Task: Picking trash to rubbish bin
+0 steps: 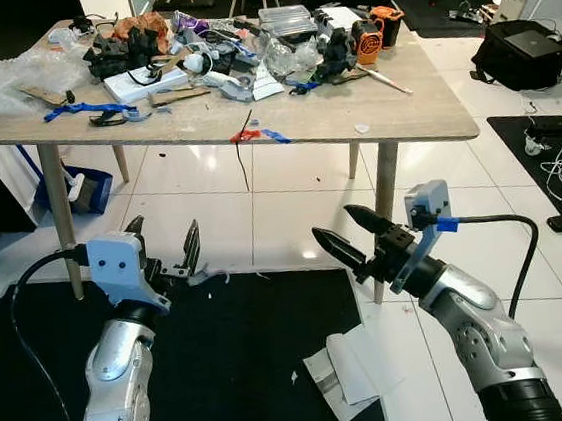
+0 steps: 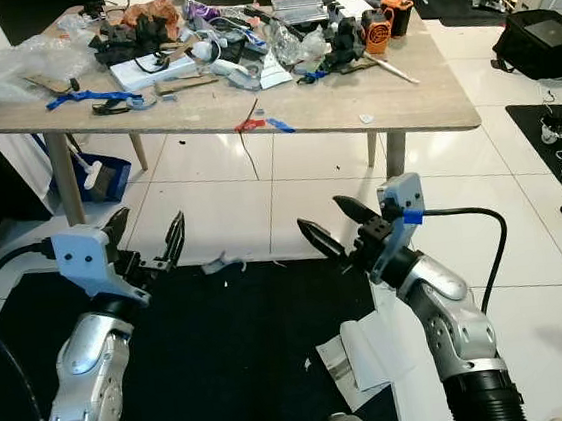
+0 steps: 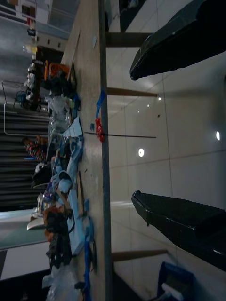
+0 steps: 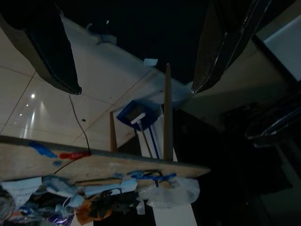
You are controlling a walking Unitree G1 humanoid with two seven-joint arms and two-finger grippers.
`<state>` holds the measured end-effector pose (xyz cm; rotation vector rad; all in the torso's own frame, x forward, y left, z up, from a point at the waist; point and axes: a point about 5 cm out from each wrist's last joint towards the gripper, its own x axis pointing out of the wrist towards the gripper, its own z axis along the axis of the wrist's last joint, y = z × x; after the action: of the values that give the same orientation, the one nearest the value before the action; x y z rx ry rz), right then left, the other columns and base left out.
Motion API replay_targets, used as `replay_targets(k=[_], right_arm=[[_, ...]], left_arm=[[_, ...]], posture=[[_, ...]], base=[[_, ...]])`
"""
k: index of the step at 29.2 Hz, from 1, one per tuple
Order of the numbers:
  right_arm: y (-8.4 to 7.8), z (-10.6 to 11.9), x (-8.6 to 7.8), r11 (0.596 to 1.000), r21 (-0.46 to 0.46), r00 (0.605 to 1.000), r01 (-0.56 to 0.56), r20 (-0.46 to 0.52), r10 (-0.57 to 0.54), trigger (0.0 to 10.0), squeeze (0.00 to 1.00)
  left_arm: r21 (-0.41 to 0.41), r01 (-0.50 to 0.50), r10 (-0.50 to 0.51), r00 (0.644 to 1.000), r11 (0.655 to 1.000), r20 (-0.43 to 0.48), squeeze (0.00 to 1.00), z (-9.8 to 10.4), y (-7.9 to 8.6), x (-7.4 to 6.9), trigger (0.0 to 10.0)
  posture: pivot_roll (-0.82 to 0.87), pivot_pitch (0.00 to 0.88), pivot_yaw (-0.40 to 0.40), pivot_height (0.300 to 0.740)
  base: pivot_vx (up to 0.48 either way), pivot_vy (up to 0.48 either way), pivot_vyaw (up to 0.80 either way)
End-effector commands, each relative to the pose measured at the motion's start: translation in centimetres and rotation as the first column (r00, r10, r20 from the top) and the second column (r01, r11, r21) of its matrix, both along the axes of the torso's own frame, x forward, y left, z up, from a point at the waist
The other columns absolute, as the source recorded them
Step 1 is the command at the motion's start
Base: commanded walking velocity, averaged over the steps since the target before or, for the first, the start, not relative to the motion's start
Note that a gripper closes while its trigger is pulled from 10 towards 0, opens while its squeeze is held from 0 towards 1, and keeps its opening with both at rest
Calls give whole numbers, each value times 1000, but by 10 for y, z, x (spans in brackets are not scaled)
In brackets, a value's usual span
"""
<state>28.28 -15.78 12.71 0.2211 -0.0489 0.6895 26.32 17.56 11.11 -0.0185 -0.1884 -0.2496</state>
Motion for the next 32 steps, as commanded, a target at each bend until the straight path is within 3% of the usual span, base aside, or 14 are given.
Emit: replay_targets(k=[1,8,18,32], right_arm=[[3,3,1,1000,-5,1000,-2,17,2,10000,0],[6,3,3,1000,-10,1000,8,-9,-8,10000,0],[5,1,3,999,-26,999,31,-26,-31,10000,0],[4,3,6,999,-26,999,39,-27,-40,10000,0]], left_arm=[[8,20,-20,1000,1000,-16,0,-1,1,-1,10000],[-57,99,-100,995,993,-13,0,-2,-4,-3,10000],[-53,117,-117,993,992,2,0,5,-8,-4,10000],[-52,141,-141,990,989,15,0,14,-11,-3,10000]], posture=[[35,0,-15,740],[21,0,-25,740],[29,0,-26,740],[11,0,-31,740]], base=[[0,0,0],[0,0,0],[0,0,0],[299,0,0]])
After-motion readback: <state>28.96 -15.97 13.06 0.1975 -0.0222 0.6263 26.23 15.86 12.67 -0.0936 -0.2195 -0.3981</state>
